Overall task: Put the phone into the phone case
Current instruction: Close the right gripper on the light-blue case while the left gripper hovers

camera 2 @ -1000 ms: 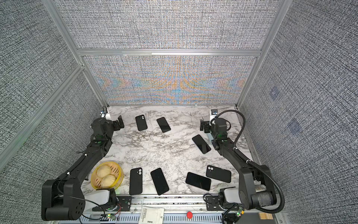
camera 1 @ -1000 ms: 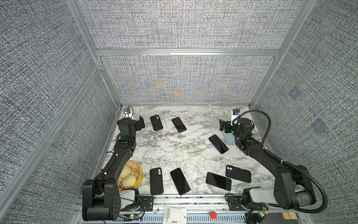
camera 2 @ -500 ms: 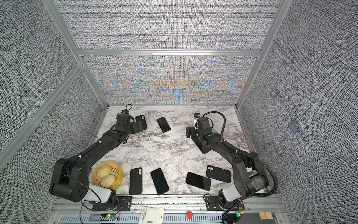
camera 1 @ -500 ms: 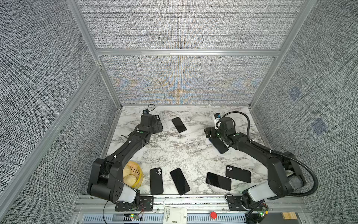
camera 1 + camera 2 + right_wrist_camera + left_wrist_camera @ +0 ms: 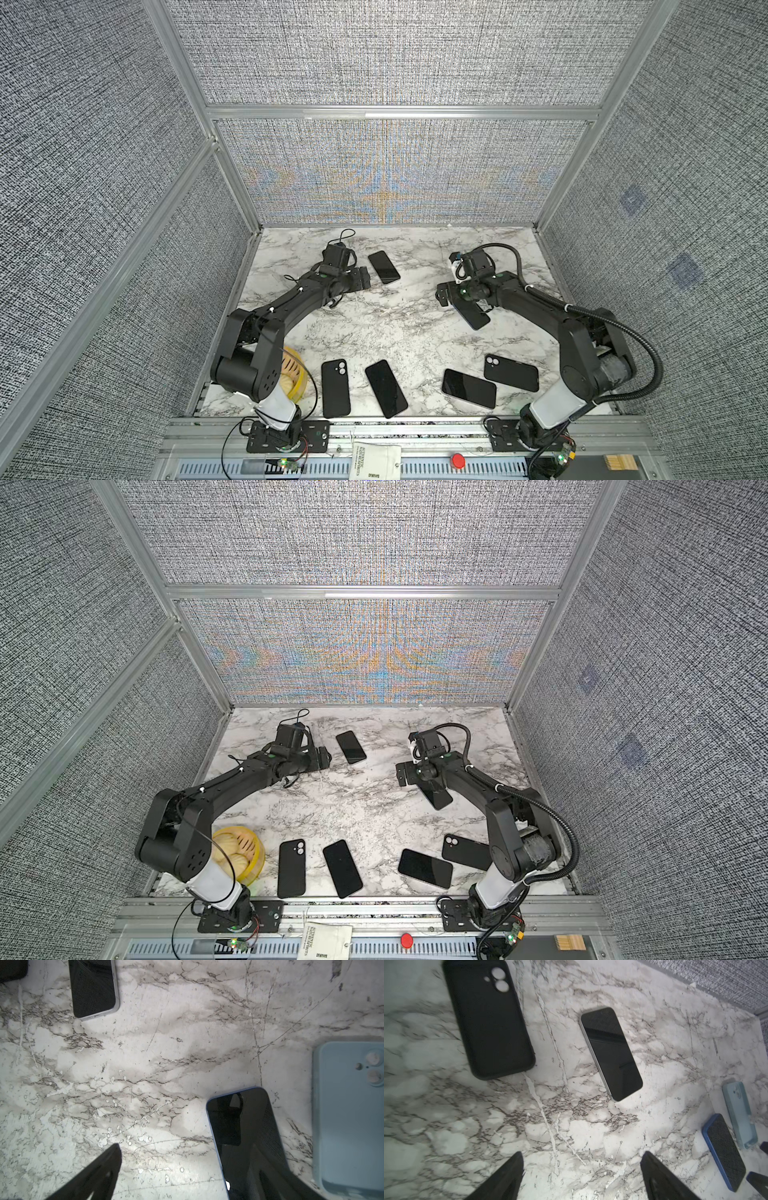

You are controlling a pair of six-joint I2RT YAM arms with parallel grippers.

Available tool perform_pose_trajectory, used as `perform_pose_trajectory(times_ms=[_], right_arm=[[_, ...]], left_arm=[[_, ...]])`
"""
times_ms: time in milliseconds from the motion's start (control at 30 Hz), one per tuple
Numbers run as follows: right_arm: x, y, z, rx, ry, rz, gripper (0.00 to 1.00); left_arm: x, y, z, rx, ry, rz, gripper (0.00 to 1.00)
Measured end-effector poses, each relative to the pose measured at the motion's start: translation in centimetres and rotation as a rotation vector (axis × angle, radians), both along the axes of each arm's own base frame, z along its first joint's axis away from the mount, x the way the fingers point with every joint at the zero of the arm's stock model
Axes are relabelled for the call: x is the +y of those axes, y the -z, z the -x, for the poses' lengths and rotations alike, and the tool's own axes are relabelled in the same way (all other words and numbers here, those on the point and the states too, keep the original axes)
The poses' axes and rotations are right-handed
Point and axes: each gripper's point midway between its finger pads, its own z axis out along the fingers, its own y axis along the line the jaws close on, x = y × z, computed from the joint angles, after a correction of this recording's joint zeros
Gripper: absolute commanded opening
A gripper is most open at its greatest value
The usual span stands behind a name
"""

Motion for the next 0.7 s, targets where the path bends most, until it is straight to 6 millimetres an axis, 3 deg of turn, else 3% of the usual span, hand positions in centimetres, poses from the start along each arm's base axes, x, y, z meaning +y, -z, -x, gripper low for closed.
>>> perform_pose_trajectory(times_ms=[200,400,700], right_arm=[[1.6,0.9,-0.1,0.034,-0.025,0.018,0.99],[6.3,1.4,-0.1,0.037,-0.116,0.023,0.99],[9.0,2.1,0.1,0.043,-0.147,0.029,0.99]], left_arm=[[-1.7,1.8,1.2,0.107,0.061,0.057,0.9],[-2.3,1.8,1.8,0.142,0.07,0.099,0.9],[-2.1,2.6,2.8,0.212,0.057,0.107,0.9]])
